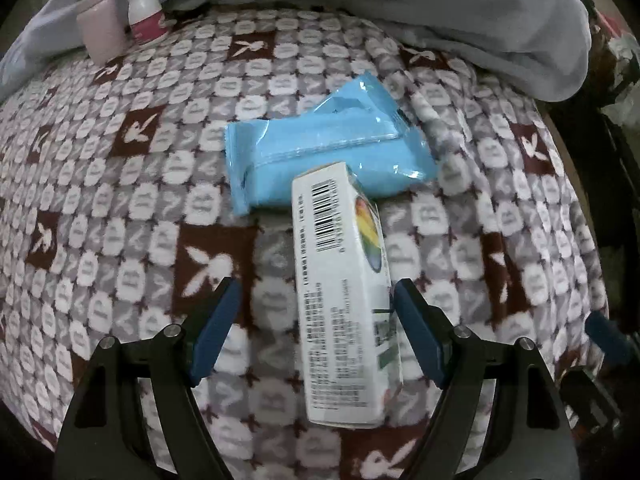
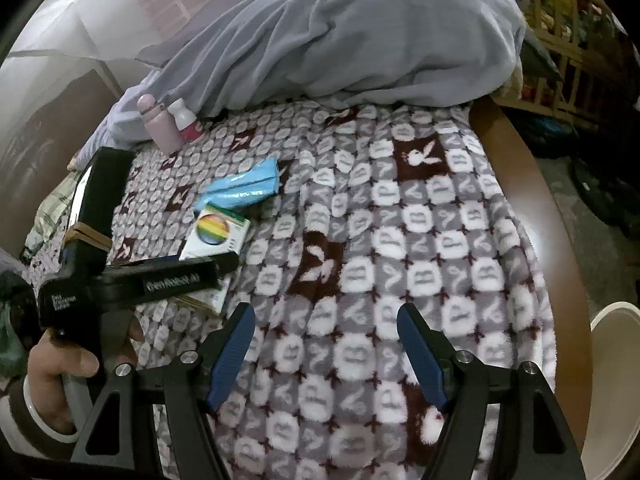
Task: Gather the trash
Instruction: 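Grasp the rainbow-logo medicine box with the left tool while the right tool grasps the blue wrapper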
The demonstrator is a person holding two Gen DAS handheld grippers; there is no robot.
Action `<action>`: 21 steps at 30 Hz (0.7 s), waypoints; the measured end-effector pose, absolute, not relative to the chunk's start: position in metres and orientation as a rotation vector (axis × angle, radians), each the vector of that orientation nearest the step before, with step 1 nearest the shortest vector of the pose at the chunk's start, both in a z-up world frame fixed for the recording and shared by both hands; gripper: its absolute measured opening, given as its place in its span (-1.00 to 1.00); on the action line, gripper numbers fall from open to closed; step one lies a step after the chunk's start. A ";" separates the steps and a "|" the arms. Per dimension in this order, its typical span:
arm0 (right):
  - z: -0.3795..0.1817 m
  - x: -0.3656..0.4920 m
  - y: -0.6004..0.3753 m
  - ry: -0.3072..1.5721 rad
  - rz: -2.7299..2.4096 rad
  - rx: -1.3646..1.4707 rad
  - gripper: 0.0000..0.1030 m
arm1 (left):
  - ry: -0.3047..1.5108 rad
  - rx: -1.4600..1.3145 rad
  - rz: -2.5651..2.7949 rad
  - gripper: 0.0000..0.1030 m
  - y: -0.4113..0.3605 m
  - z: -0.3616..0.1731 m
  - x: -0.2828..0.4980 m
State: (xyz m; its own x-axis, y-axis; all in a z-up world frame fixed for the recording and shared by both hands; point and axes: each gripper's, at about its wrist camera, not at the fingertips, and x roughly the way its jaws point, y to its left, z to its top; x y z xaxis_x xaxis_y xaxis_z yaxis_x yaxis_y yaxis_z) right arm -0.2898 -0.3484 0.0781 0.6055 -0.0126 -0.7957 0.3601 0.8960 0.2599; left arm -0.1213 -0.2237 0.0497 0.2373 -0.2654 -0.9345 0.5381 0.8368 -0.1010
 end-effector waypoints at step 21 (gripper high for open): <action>0.061 -0.236 -0.313 0.970 -0.068 0.415 0.38 | 1.058 0.321 -0.494 -0.51 -0.191 0.075 -0.018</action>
State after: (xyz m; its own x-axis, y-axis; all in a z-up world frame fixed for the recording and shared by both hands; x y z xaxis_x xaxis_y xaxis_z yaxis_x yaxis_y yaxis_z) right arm -0.2361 -0.3131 0.0611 0.5693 0.1270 -0.8123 0.2396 0.9195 0.3117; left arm -0.0182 -0.1909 0.0751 0.3975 -0.2318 -0.8878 0.5317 0.8467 0.0170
